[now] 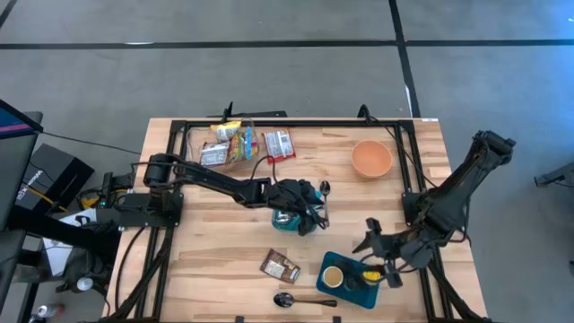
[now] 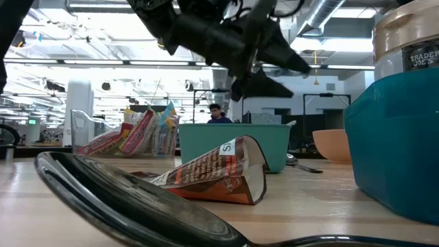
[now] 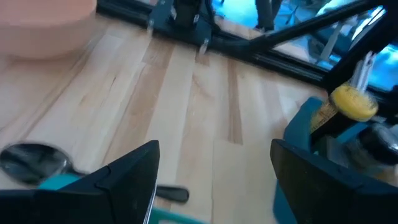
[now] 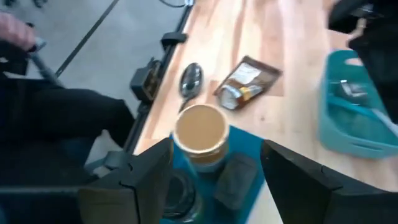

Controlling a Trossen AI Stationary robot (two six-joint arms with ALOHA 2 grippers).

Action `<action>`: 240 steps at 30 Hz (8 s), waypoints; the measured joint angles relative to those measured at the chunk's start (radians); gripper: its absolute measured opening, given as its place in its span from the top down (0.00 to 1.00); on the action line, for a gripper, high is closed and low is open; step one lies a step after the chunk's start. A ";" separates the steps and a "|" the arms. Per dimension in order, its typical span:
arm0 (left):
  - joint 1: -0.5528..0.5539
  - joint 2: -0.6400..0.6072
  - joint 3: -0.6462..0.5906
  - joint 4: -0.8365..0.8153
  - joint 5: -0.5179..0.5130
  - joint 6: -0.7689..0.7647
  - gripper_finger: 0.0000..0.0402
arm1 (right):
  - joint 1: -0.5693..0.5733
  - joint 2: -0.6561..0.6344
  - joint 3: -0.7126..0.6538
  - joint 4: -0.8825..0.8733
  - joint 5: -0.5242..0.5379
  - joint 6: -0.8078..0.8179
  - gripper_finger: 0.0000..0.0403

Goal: Pick & Place Food Item
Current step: Put the top black tablespoon into the green bin

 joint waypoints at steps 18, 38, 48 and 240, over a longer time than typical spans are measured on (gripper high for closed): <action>-0.051 -0.245 0.000 -0.270 -0.142 0.112 0.25 | -0.136 -0.066 0.000 -0.240 0.073 0.133 0.42; -0.120 -0.326 -0.001 -0.730 -0.461 0.083 0.25 | -0.547 -0.065 0.000 -0.272 0.015 0.294 0.42; -0.120 -0.326 -0.075 -0.730 -0.552 0.077 0.25 | -0.767 -0.054 0.000 -0.269 -0.129 0.429 0.47; -0.155 -0.783 -0.669 0.073 -0.475 0.036 0.25 | -0.879 0.660 0.342 -0.481 -0.223 0.391 0.71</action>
